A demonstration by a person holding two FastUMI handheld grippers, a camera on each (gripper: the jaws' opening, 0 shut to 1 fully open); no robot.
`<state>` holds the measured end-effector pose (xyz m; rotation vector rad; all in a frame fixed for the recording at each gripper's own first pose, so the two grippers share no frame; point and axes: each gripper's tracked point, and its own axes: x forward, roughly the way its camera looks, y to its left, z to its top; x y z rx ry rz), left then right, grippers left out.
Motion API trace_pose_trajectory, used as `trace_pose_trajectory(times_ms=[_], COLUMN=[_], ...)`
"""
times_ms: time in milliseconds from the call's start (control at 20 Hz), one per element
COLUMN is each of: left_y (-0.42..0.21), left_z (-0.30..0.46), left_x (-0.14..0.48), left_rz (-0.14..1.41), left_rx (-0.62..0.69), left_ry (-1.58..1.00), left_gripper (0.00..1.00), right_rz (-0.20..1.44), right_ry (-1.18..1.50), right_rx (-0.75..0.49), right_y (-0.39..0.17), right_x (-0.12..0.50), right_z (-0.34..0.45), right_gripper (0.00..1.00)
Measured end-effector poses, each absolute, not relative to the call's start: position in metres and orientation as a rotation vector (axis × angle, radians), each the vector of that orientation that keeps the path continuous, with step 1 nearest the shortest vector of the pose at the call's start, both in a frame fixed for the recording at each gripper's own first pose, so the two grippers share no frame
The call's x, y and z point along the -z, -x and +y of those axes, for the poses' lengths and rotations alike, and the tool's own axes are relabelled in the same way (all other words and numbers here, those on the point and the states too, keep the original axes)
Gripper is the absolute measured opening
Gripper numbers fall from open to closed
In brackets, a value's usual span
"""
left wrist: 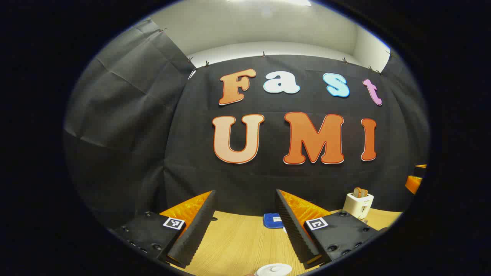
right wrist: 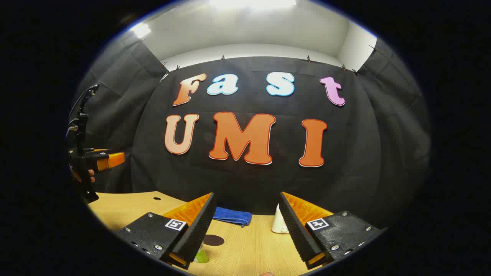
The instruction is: Open the teacup lid with one hand, grasp the water bottle and pour water into the teacup with the other hand; after pouring, place the water bottle on the coaster and then close the teacup lid.
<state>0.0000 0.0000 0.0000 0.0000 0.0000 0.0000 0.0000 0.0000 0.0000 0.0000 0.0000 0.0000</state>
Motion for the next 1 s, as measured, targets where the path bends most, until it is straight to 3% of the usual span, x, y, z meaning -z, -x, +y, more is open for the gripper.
trace_pose_trajectory(times_ms=[1000], left_y=[0.005], left_z=[-0.023], left_x=[0.003], left_rz=[-0.003], left_rx=[0.047], left_ry=[-0.044], left_gripper=[0.99], right_rz=[-0.015], right_ry=[-0.014], right_rx=[-0.017], right_y=[-0.001], right_x=[0.009], right_z=[-0.002], right_gripper=[0.99])
